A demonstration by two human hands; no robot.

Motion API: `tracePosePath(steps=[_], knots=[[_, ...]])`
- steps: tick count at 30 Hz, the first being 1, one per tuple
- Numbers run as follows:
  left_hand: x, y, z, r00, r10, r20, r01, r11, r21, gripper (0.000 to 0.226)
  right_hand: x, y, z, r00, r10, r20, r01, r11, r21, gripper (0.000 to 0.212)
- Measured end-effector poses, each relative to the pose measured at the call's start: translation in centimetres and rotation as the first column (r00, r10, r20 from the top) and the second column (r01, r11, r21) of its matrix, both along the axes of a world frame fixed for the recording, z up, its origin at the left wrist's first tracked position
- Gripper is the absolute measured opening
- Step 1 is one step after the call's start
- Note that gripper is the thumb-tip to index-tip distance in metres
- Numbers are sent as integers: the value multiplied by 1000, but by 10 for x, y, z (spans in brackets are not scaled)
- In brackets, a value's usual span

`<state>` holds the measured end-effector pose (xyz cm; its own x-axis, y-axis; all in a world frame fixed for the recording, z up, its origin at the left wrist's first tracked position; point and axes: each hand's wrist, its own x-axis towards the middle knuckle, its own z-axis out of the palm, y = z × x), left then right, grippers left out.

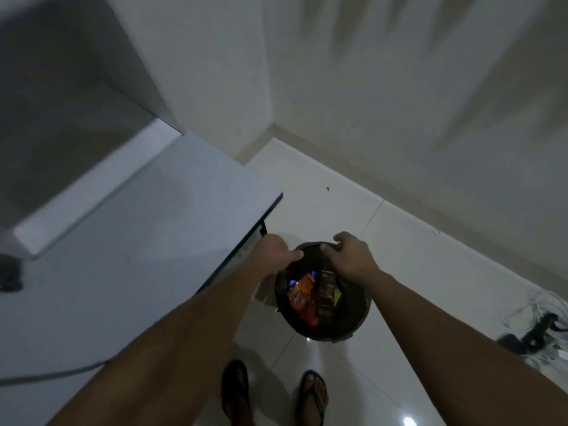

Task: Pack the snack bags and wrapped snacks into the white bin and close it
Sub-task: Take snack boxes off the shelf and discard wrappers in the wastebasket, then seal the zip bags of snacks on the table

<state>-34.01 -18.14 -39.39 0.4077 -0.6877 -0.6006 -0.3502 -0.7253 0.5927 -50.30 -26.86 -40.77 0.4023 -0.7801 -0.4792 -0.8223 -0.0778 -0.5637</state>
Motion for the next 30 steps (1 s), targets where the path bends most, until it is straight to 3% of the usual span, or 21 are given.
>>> tracePosePath(steps=[6,10,14,21,30], knots=[[39,33,104,991,127,32,-122,986,-116,46,65,3,107,973,229,34,-224,967,-123,64],[75,82,157,978,199,56,-189,970,-153,39,114,23,163,915,403,24,-393,902,-181,65],[110,151,196,954,282,105,-264,952,-155,48,167,66,205,840,543,15,-530,825,-195,64],[169,293,240,905,406,128,-388,910,-148,52,257,182,251,683,730,-7,-711,662,-238,64],[239,458,245,835,519,183,-502,854,-133,32,347,331,260,606,795,-28,-782,590,-200,56]])
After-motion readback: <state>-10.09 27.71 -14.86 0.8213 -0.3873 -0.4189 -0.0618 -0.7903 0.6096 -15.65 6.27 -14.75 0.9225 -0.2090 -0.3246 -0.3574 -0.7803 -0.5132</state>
